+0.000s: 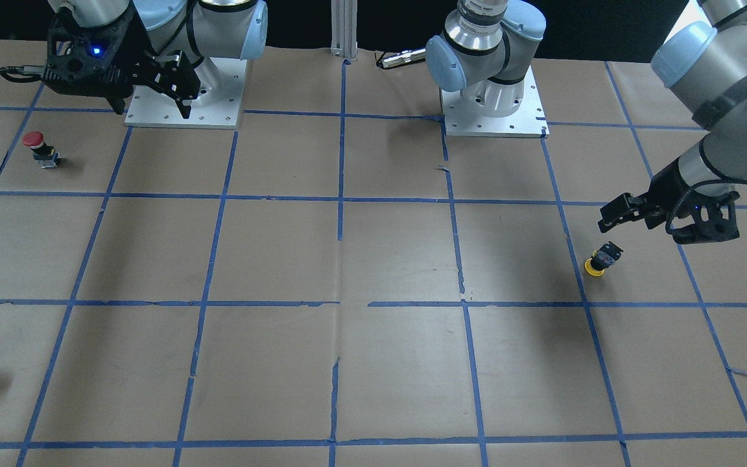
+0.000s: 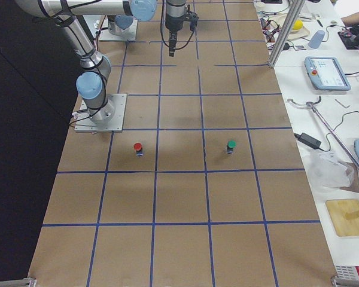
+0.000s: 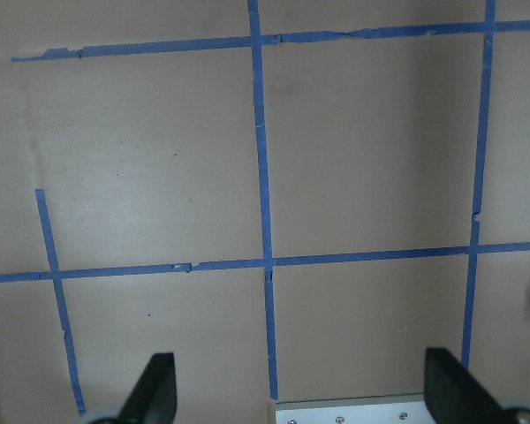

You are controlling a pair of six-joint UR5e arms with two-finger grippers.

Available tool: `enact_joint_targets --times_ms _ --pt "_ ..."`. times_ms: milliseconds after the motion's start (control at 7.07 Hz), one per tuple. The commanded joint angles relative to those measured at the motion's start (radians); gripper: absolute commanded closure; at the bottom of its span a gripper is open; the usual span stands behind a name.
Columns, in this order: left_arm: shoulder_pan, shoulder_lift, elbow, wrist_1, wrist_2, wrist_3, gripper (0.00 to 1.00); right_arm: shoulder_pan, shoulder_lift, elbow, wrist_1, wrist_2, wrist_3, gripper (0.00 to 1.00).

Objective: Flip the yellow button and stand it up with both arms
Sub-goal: 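Close the left gripper on the black body of the yellow button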

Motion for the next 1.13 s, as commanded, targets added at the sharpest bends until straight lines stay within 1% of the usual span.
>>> enact_joint_targets --times_ms 0,142,283,425,566,708,849,991 --pt "0.016 -0.097 -0.015 0.095 0.030 0.015 0.02 -0.001 0.001 0.000 0.000 -0.006 0.004 0.00" --pt "0.016 -0.123 -0.029 0.112 0.028 0.011 0.04 -0.001 0.001 -0.005 0.001 -0.003 0.002 0.00" --pt "0.016 -0.132 -0.061 0.171 0.025 0.011 0.04 -0.001 0.004 -0.006 0.000 -0.005 0.005 0.00" --pt "0.016 -0.140 -0.084 0.196 0.024 0.010 0.04 -0.001 0.004 -0.006 -0.002 -0.008 0.005 0.00" --pt "0.016 -0.146 -0.092 0.225 0.020 0.010 0.05 -0.001 0.004 -0.006 0.000 -0.013 0.005 0.00" --pt "0.016 -0.146 -0.090 0.224 0.020 0.008 0.05 -0.001 0.004 -0.003 0.000 -0.014 0.005 0.00" --pt "0.016 -0.144 -0.090 0.225 0.023 0.010 0.26 -0.001 0.004 -0.002 -0.002 -0.016 0.007 0.00" --pt "0.016 -0.141 -0.090 0.224 0.025 0.011 0.52 -0.001 0.004 -0.003 -0.003 -0.014 0.007 0.00"
